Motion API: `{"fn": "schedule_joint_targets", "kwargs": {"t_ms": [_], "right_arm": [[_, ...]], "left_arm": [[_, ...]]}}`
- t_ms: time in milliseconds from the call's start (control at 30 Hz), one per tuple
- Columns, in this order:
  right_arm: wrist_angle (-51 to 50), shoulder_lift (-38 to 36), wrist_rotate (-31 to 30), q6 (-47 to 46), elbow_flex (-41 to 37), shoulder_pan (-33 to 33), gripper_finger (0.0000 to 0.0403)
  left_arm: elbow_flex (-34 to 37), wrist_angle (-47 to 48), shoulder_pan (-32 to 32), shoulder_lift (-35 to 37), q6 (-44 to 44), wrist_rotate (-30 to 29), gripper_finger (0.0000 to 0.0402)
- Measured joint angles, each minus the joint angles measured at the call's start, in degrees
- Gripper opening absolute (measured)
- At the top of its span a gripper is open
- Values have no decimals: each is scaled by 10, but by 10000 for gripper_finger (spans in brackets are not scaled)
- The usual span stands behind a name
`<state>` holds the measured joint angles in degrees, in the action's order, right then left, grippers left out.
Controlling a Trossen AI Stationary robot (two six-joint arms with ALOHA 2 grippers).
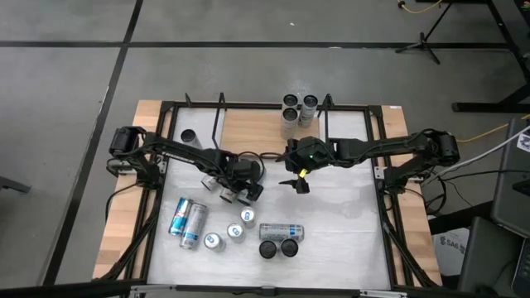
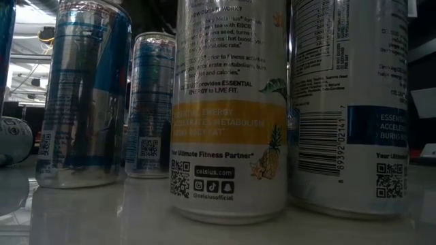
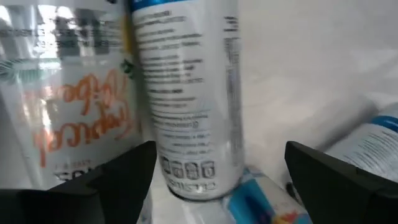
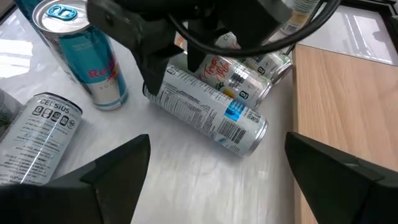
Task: Place canned beverage on shelf
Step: Put the white soda can aligned with the other white soda can on the shelf
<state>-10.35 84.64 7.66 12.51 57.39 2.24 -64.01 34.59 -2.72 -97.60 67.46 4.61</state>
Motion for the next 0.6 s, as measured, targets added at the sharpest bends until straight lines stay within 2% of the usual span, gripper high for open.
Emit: {"fn": "schedule_joint_targets", "kwargs": {"t_ms": [600], "right_arm": [[1,0,0,0,0,0,363]], "left_arm": [[1,-14,0,-47,-25,-10,349]]}}
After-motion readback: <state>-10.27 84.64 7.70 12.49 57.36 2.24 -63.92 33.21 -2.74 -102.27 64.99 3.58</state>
